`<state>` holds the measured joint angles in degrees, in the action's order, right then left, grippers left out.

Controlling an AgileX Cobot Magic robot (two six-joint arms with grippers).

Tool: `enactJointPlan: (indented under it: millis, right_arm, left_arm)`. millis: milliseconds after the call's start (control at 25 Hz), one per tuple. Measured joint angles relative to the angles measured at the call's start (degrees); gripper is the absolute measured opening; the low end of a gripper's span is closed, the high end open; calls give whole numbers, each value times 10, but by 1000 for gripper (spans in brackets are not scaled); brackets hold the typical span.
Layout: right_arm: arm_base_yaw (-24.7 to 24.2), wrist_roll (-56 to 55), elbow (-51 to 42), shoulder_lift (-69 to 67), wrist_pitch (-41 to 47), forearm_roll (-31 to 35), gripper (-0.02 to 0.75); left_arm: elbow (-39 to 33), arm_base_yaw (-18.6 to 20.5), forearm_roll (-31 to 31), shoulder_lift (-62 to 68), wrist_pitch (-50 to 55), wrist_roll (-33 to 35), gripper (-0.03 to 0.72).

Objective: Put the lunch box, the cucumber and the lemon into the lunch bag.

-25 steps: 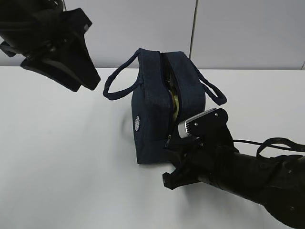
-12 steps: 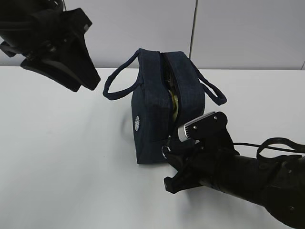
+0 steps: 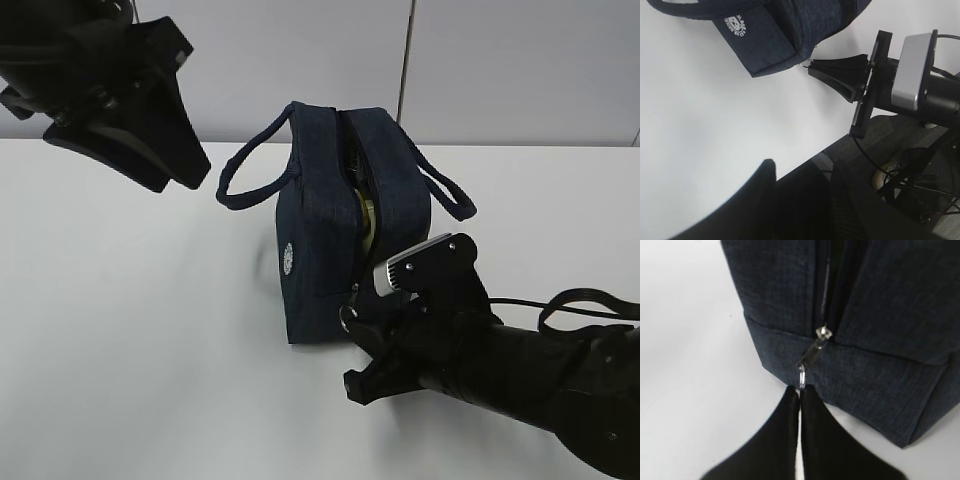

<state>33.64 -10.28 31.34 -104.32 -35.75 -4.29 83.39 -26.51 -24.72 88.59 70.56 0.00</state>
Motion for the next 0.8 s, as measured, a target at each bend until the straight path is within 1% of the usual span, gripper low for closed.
enactJointPlan:
  millis: [320, 480, 680, 800]
  right_arm:
    - [0, 6, 0, 0, 0, 10, 11]
    - [0, 19, 0, 0, 0, 17, 71]
    - [0, 21, 0, 0, 0, 21, 123]
    - [0, 25, 0, 0, 4, 36, 158]
  left_arm:
    - [0, 0, -3, 0, 0, 0, 249]
    - [0, 0, -7, 0, 0, 0, 249]
    - [0, 0, -10, 0, 1, 0, 249]
    - [0, 0, -12, 0, 2, 0, 249]
